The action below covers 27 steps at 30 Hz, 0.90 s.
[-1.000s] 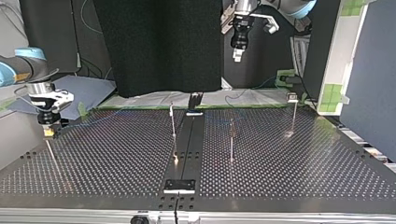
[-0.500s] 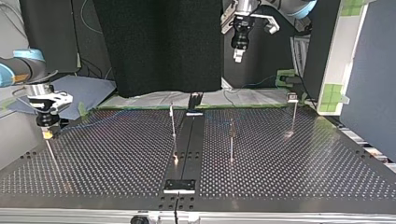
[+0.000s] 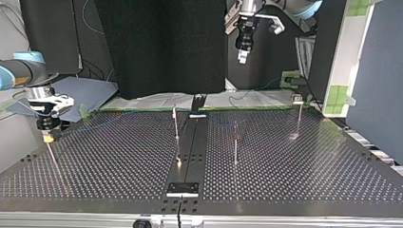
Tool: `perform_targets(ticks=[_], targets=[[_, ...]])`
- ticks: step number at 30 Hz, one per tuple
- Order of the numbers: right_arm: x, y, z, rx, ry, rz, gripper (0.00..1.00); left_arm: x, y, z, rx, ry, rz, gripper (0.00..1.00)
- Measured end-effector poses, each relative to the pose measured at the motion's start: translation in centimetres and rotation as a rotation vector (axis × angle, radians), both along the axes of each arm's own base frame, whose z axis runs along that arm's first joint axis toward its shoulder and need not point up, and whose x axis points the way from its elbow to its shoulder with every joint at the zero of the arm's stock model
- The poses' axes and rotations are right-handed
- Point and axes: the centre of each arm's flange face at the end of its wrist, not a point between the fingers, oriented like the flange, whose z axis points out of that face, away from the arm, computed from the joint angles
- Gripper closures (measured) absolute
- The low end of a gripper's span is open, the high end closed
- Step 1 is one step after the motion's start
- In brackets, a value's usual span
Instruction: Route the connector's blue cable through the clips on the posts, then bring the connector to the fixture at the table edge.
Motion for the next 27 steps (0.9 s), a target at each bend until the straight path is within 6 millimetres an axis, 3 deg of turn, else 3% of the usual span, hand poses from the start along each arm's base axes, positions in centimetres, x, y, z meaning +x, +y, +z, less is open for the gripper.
perform_targets(ticks=[8, 9, 10, 11, 12, 13, 14, 16, 27], targets=[[-0.33, 0.12, 0.06, 0.023, -0.004, -0.005, 0.96, 0.08, 0.07, 0.01, 0.000, -0.001, 0.003, 0.00], [-0.52, 0.21, 0.09, 0.034, -0.006, -0.008, 0.88, 0.09, 0.08, 0.01, 0.000, -0.001, 0.003, 0.00], [-0.59, 0.27, -0.15, 0.042, -0.007, -0.009, 0.71, 0.10, 0.09, 0.01, 0.000, -0.001, 0.004, 0.00], [-0.62, 0.27, -0.18, 0.042, -0.007, -0.010, 0.71, 0.10, 0.10, 0.01, -0.001, -0.001, 0.004, 0.00], [-0.60, 0.29, -0.26, 0.044, -0.007, -0.009, 0.56, 0.11, 0.10, 0.01, -0.001, -0.001, 0.004, 0.00], [-0.61, 0.28, -0.27, 0.044, -0.007, -0.010, 0.49, 0.11, 0.11, 0.02, -0.001, -0.001, 0.004, 0.00], [-0.61, 0.29, -0.28, 0.044, -0.007, -0.010, 0.49, 0.11, 0.11, 0.02, -0.001, -0.001, 0.004, 0.00], [-0.61, 0.28, -0.27, 0.044, -0.007, -0.010, 0.36, 0.12, 0.11, 0.02, -0.001, -0.001, 0.004, 0.00], [-0.61, 0.29, -0.27, 0.044, -0.007, -0.010, 0.33, 0.12, 0.12, 0.01, 0.000, -0.001, 0.005, 0.00]])
